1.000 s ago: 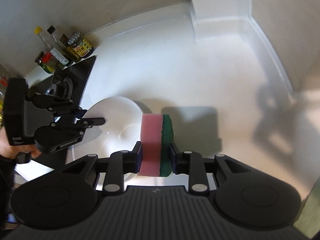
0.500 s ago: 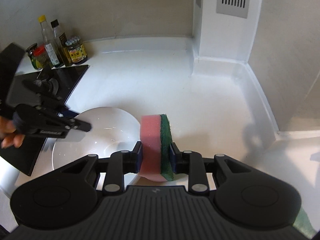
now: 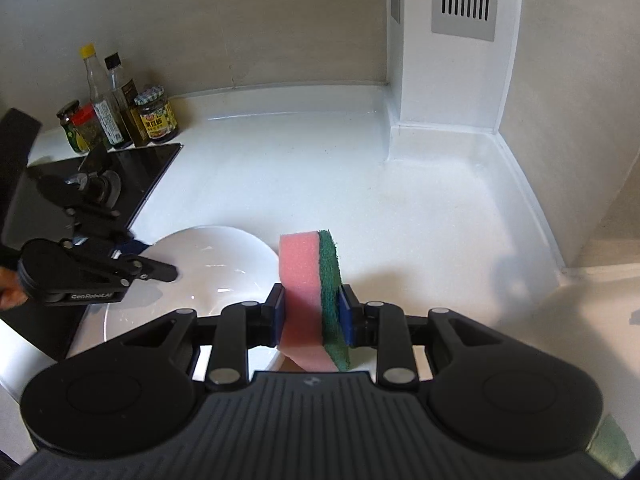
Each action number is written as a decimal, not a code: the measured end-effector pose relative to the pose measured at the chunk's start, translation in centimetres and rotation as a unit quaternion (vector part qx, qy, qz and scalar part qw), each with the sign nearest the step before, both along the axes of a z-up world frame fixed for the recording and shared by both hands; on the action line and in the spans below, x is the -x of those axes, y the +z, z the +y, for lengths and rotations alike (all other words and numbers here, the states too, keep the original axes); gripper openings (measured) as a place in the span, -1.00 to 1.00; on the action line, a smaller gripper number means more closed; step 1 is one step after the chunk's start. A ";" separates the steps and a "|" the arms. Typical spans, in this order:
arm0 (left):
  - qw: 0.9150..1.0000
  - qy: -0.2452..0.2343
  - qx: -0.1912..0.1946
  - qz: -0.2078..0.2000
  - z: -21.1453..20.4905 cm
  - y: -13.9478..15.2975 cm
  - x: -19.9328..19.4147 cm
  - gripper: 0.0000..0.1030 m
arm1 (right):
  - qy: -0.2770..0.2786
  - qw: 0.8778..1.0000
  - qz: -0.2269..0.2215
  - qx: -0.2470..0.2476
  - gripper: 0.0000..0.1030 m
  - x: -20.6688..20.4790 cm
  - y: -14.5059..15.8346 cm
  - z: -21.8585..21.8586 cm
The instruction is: Clean bowl
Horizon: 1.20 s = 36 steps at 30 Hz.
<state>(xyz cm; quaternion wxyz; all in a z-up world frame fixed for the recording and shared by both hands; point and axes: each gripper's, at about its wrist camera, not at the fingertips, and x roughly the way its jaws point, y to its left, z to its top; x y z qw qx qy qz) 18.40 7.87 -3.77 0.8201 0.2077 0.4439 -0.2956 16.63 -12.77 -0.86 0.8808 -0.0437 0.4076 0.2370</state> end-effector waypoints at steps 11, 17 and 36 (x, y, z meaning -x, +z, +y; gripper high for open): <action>0.976 0.207 0.040 0.048 1.2 0.6 0.5 -0.60 | -0.016 0.999 -0.002 -0.052 -0.54 0.0 -0.8 -2.4; 0.986 0.163 -0.004 0.033 -0.4 -0.1 1.1 -0.76 | -0.005 0.999 -0.007 -0.050 -0.54 0.2 -0.8 -2.2; 0.963 0.231 0.050 0.131 1.6 0.6 -0.2 -0.74 | 0.013 0.998 -0.006 -0.065 -0.54 -2.1 -1.0 -3.2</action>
